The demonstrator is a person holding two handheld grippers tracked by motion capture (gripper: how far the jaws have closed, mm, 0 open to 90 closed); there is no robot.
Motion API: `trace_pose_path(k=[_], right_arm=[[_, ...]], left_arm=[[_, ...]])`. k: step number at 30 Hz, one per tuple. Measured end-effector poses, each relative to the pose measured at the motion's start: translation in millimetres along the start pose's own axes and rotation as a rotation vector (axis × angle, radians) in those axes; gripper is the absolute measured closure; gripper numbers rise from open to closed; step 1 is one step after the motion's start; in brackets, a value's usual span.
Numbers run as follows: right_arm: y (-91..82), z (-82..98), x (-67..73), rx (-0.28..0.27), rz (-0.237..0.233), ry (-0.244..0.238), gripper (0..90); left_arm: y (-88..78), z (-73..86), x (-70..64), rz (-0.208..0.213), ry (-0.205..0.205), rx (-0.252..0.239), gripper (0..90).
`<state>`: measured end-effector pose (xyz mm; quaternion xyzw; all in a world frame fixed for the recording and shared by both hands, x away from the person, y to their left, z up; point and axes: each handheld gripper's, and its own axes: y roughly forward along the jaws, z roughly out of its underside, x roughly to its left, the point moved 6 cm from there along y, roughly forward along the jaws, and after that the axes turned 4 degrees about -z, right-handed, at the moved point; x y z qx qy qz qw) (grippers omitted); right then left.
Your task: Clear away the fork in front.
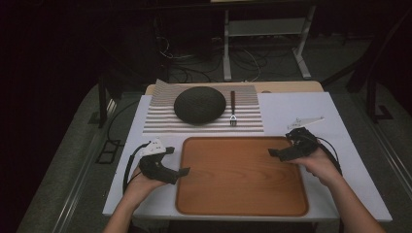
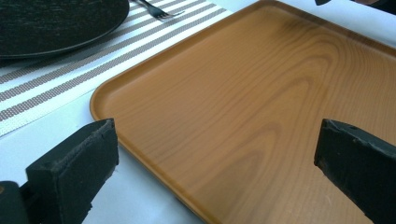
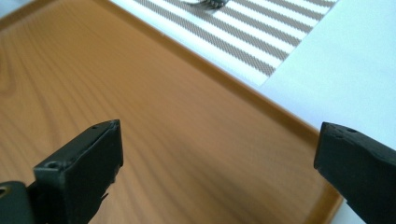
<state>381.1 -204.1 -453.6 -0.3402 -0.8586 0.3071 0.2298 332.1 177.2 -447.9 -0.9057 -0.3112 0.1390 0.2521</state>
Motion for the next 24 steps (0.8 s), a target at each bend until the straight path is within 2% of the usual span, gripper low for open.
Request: trace_pose_path(k=[15, 24], right_arm=[[20.4, -28.3, 1.8, 0.008, -0.024, -0.017, 4.0], [39.3, -44.6, 2.9, 0.032, -0.029, -0.029, 5.8]], left_arm=[[-0.7, 0.0, 0.4, -0.004, 0.001, -0.003, 0.0], [-0.2, -0.6, -1.7, -0.001, 0.006, -0.006, 0.0]])
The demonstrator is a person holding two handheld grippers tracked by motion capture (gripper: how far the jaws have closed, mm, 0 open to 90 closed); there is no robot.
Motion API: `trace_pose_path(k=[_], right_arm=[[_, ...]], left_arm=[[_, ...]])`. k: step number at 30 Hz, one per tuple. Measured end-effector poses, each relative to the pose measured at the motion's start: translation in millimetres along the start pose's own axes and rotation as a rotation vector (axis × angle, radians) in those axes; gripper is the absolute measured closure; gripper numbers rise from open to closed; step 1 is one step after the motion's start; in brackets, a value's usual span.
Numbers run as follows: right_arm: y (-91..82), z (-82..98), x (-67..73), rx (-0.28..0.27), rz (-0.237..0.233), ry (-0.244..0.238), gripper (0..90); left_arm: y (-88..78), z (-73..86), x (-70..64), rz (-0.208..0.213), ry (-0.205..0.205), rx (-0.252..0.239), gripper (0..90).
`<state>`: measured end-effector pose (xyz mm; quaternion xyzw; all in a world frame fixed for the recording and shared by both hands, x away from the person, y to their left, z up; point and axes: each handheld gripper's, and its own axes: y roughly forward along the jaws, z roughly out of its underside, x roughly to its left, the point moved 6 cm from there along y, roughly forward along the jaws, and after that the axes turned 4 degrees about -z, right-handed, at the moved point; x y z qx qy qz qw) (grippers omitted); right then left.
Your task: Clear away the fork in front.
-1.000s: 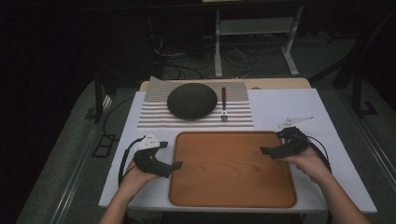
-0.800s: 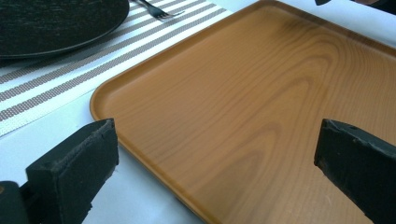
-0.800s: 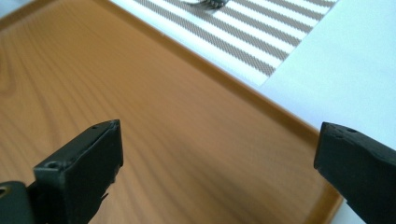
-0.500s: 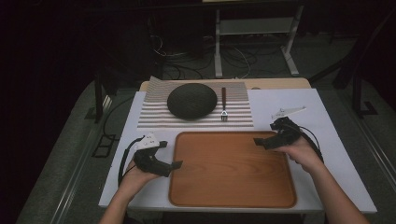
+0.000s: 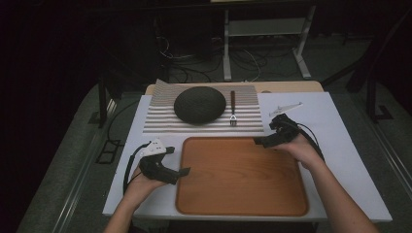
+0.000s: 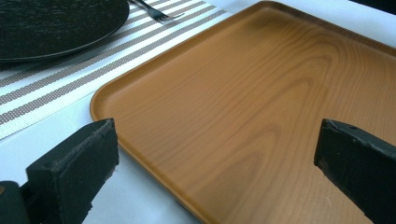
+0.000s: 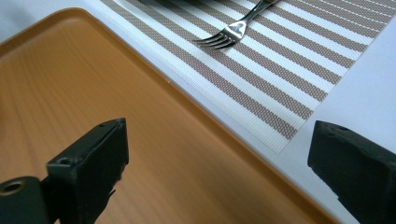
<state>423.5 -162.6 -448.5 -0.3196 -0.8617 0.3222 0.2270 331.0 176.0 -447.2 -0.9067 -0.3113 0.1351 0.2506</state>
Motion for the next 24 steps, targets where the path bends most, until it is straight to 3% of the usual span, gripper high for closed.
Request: trace_pose_path(k=[24], right_arm=[[43.5, -48.2, -16.6, 0.072, 0.041, 0.088, 32.8]], left_arm=[[-1.7, -1.9, 1.5, -0.004, -0.007, -0.021, 0.0]])
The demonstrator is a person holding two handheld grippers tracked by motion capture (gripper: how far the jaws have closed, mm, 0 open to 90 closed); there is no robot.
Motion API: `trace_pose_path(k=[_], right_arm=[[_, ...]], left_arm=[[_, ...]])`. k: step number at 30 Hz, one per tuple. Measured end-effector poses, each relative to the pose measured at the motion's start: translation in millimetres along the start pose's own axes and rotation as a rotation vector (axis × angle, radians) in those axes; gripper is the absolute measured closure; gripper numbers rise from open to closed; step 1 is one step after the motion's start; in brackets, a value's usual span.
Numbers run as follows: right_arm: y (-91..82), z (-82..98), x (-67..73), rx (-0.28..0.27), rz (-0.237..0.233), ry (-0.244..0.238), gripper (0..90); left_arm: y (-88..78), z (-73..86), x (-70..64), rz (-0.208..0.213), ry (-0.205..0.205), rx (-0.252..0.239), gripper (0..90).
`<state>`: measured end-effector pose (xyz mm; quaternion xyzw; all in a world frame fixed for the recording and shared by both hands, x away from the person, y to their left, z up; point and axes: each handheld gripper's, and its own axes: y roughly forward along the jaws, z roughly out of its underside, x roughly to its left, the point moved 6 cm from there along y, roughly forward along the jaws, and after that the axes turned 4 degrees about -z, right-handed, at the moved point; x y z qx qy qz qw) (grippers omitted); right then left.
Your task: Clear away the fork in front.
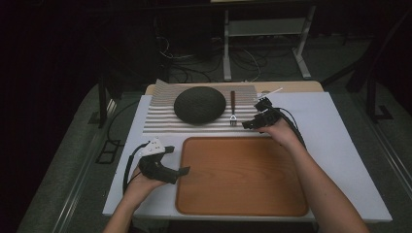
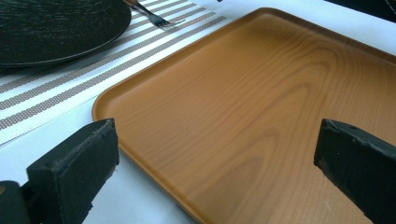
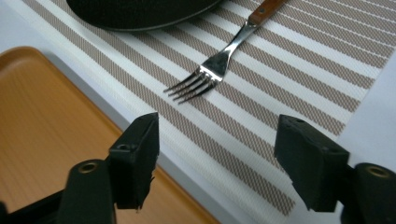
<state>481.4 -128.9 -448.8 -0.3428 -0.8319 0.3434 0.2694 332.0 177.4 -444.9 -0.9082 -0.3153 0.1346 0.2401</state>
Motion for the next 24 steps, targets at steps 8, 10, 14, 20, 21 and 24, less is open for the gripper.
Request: trace_pose_path(k=[8, 10, 14, 20, 21, 24], right_arm=[[11.5, -16.9, -2.2, 0.030, 0.019, 0.000, 39.7], [15.8, -22.9, -4.0, 0.040, 0.024, 0.003, 41.1], [24.7, -34.3, -7.1, 0.056, 0.035, 0.001, 43.3], [38.7, -47.6, -9.3, 0.087, 0.043, -0.002, 45.9], [41.4, -50.1, -9.9, 0.096, 0.047, -0.002, 46.6], [51.8, -60.0, -14.7, 0.115, 0.059, 0.006, 47.8]], left_arm=[[0.2, -0.2, 0.9, 0.004, -0.003, -0.004, 0.0], [0.5, -0.3, 1.1, 0.005, -0.002, -0.003, 0.0], [0.7, -0.1, 1.2, 0.007, 0.001, -0.003, 0.0], [1.0, -0.3, 1.8, 0.007, 0.000, -0.003, 0.0], [1.1, -0.2, 1.7, 0.008, -0.001, -0.004, 0.0], [1.1, -0.2, 2.1, 0.008, 0.001, -0.003, 0.0]])
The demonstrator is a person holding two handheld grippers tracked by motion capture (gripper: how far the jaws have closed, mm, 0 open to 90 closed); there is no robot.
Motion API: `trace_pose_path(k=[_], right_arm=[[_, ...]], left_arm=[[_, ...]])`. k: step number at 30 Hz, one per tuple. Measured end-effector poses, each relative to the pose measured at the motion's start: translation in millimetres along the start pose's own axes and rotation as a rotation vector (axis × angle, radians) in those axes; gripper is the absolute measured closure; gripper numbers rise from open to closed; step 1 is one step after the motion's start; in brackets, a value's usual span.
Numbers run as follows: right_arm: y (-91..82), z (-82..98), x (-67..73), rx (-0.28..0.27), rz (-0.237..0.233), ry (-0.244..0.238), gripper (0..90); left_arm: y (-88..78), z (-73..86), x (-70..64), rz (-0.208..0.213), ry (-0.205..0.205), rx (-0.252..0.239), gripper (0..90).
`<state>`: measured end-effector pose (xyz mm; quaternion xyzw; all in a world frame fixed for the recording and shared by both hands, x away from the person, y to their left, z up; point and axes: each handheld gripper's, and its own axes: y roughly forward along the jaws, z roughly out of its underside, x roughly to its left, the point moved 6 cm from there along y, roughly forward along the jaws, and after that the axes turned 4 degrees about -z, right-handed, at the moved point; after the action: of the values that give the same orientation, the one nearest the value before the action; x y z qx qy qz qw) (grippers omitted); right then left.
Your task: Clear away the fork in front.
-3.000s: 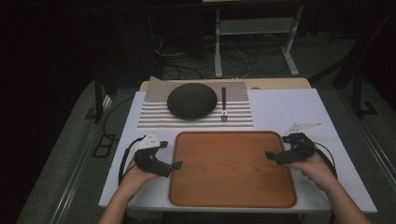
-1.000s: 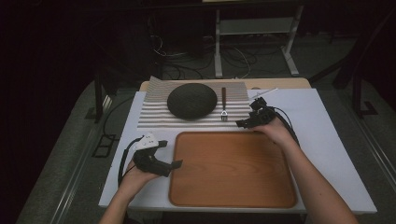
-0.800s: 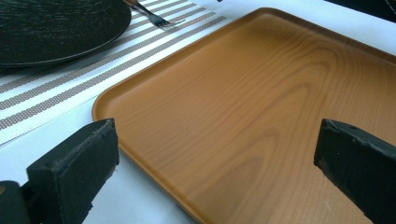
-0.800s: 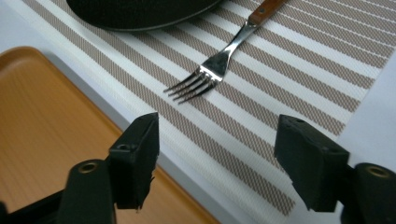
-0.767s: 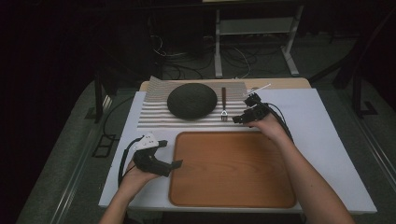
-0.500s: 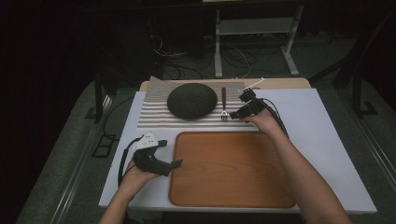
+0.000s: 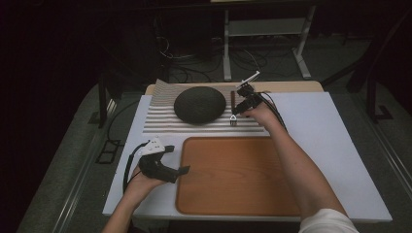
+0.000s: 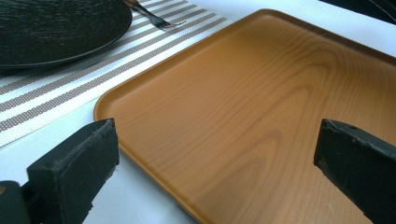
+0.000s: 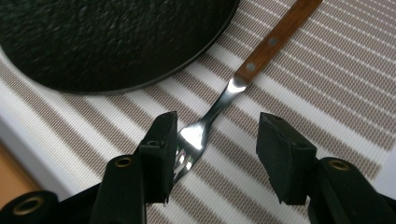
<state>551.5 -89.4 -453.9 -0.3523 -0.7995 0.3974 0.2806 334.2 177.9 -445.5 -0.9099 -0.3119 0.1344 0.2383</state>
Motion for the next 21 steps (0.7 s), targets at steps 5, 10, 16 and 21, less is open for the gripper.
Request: trace_pose_path(k=[5, 10, 16, 21], right_arm=[[8.9, -11.9, -7.1, 0.018, 0.017, 0.016, 48.2], [18.9, -25.2, -12.9, 0.041, 0.031, 0.017, 48.8], [32.1, -35.5, -21.2, 0.087, 0.056, 0.039, 50.6], [40.9, -40.9, -23.7, 0.111, 0.064, 0.051, 51.4]], left_arm=[[-0.2, 0.0, 0.4, 0.002, -0.003, -0.003, 0.0], [-0.6, -0.3, 1.5, 0.001, -0.004, -0.005, 0.0], [-0.6, -0.1, 2.2, 0.004, -0.005, -0.007, 0.0], [-1.0, -0.2, 2.5, 0.004, -0.008, -0.007, 0.0]])
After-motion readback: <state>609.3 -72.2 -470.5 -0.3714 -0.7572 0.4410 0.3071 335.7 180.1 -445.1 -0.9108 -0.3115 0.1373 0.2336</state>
